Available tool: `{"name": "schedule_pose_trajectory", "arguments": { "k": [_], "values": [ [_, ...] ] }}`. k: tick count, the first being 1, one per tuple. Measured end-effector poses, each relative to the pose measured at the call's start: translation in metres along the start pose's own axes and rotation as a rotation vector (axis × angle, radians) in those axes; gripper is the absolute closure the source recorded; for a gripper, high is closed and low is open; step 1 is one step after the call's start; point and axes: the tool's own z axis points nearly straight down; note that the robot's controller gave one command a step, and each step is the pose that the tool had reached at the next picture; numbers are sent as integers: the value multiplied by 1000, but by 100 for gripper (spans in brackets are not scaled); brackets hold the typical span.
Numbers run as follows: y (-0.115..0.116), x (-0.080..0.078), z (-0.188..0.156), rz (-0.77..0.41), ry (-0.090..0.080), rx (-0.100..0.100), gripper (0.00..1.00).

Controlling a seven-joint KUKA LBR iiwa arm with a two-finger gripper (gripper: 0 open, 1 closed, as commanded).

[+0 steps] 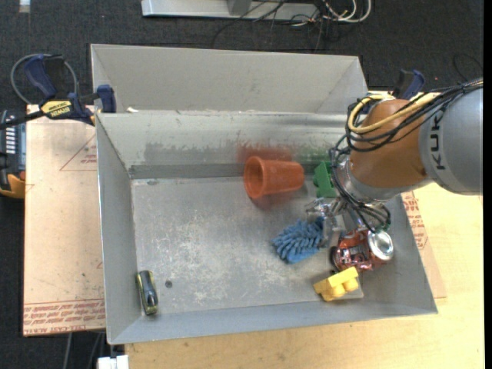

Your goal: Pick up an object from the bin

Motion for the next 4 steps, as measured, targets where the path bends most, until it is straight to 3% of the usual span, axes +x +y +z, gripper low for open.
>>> {"name": "schedule_pose_trajectory", "arguments": {
  "k": [1, 2, 3, 4],
  "values": [
    [46, 0, -61, 192, -12, -5, 100],
    [19, 4, -4, 54, 4, -3, 100],
    [68, -3, -61, 175, -18, -6, 100],
    [38, -7, 9, 79, 1, -6, 100]
  ]
}}
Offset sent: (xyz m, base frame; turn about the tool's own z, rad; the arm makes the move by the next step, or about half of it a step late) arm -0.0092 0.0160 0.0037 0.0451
